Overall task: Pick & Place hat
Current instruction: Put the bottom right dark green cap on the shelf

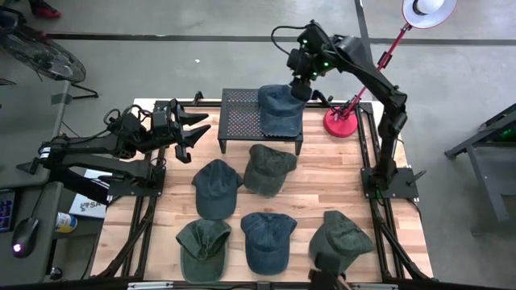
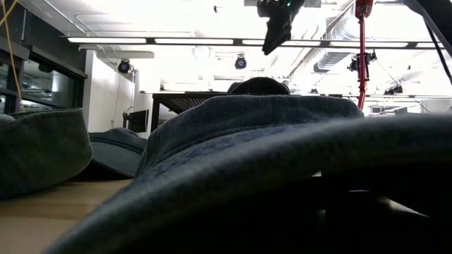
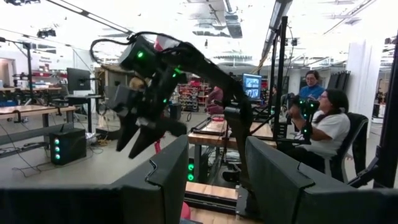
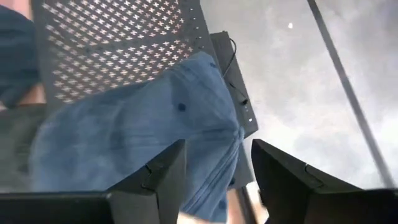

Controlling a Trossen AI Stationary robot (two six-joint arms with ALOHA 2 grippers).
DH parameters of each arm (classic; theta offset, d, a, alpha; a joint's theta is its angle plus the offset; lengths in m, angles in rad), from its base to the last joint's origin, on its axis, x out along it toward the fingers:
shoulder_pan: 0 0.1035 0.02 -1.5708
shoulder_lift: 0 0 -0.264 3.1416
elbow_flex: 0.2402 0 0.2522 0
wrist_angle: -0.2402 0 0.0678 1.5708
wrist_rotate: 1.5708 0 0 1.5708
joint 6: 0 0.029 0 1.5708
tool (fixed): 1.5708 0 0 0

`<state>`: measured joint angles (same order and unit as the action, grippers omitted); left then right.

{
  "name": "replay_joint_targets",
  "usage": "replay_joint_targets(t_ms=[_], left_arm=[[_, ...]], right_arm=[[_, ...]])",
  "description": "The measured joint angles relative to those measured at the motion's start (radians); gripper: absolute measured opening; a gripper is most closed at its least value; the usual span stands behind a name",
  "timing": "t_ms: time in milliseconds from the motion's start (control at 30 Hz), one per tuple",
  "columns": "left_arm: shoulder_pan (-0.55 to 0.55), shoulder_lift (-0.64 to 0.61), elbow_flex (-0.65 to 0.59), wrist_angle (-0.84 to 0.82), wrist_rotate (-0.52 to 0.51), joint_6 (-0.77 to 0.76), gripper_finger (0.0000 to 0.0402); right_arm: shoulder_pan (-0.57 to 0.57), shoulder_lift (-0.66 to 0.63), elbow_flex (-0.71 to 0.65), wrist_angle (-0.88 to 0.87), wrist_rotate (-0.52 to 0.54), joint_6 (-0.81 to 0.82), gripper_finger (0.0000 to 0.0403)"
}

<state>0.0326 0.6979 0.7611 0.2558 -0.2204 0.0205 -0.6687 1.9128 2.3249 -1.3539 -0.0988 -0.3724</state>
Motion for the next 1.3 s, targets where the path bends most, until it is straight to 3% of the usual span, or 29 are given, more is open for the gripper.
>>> replay_joint_targets(t_ms=[367,533,1000,1167,1300], left_arm=[[0.0,0.0,0.0,-0.117,0.001,-0.025,0.0158],[0.0,0.0,0.0,-0.136,0.002,-0.026,0.0158],[0.0,-0.001,0.0,-0.162,0.032,-0.026,0.0158],[0.0,-0.001,0.0,-0.165,0.087,-0.027,0.0158],[0.0,-0.001,0.0,-0.194,0.124,-0.032,0.0158]], right_arm=[[0.127,-0.066,0.0,-0.215,-0.024,0.139,0.0173],[0.219,-0.095,0.0,-0.216,-0.026,0.243,0.0172],[0.548,-0.146,-0.003,-0.216,0.126,0.628,0.0168],[0.671,-0.168,-0.12,-0.217,0.172,0.782,0.0169],[0.754,-0.198,-0.31,-0.217,0.128,0.95,0.0169]])
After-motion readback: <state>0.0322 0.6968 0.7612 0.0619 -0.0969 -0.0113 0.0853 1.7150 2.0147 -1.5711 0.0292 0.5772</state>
